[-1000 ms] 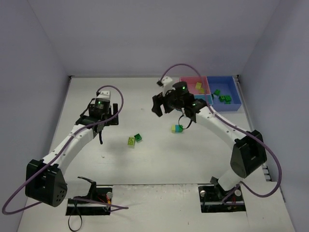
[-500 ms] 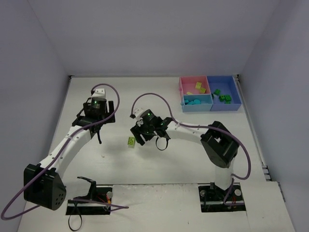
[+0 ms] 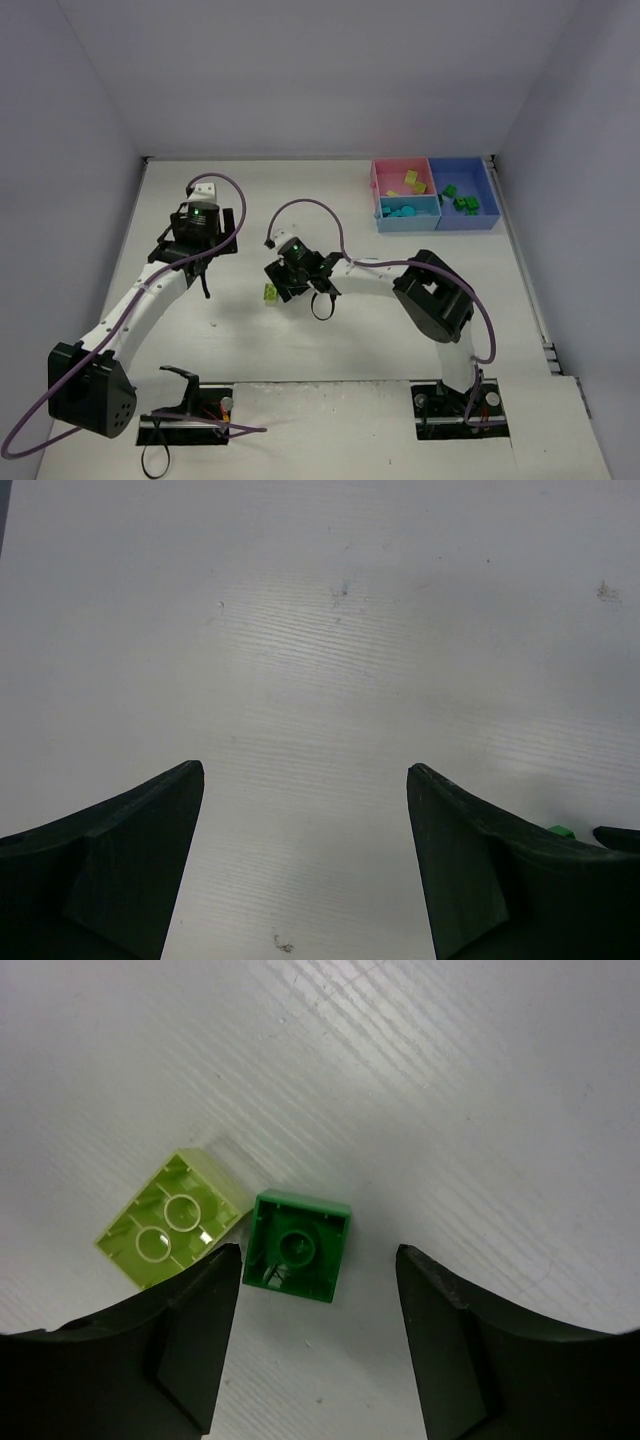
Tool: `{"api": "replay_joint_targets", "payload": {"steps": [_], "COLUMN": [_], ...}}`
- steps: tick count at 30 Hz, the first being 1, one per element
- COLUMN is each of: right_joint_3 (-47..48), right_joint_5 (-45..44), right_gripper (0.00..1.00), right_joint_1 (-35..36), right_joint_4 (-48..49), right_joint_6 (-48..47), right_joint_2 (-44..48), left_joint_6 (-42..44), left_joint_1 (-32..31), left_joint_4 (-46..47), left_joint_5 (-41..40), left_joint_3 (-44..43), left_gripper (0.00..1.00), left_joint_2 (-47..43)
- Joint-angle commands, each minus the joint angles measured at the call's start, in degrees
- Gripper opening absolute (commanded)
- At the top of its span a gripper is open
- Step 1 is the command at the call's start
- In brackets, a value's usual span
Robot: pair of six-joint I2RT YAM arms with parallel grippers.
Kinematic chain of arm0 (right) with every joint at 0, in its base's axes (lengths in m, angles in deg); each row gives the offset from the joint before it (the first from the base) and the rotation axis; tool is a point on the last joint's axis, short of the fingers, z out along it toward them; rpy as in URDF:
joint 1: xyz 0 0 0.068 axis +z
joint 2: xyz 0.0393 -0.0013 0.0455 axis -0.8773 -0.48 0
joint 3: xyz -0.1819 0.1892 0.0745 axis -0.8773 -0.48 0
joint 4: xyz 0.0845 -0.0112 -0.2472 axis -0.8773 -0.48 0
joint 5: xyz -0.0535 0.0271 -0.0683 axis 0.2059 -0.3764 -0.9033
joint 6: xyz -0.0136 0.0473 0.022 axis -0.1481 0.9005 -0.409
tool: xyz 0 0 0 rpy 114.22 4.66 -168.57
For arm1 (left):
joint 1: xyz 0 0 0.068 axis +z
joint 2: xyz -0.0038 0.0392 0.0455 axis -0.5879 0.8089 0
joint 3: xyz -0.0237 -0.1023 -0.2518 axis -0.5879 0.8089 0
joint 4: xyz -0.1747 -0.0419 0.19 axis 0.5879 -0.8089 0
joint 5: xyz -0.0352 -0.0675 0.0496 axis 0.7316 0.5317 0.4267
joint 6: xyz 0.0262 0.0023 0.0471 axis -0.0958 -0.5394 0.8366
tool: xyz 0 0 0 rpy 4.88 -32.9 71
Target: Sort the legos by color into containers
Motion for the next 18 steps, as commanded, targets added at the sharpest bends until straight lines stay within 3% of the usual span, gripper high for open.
{"api": "replay_joint_targets", "payload": {"steps": [1,2,5,8,12,18], "right_joint_3": [1.94,2.03,2.64,2.56,1.33,1.76], "right_joint_5": [-3.15,-3.43,-4.74,-5.80,-6.42,-7.74], "right_gripper": [0.58,0.57,0.36,0.03,0.00,0.00], "right_joint_1": [0.76,0.76,0.76,-0.56,-6.00,-24.35], "right_joint_4": [1.45,1.72,1.81,1.72,1.45,1.45], "right_joint_6": [2.74,2.92,2.92,2.57,1.08,-4.90], "right_joint_2": [-2.12,-2.30,-2.83,-1.69,3.40,17.20], "left_joint_6": [-0.81,-0.81,-0.73,-0.73,-0.73,-0.64], "left_joint_1": [0.74,0.82,0.83,0.91,0.91,1.00], "left_joint_4": [2.36,2.36,2.36,2.36,2.36,2.45], "left_joint_5": [-1.07,-1.15,-1.07,-1.07,-0.80,-0.10], "left_joint_3": [-1.79,-1.79,-1.79,-1.79,-1.79,-1.79], "left_gripper": [0.76,0.76,0.76,0.76,0.76,0.76], "left_joint_2": [-2.02,-2.02,-2.11,-2.19,-2.11,-2.02]}}
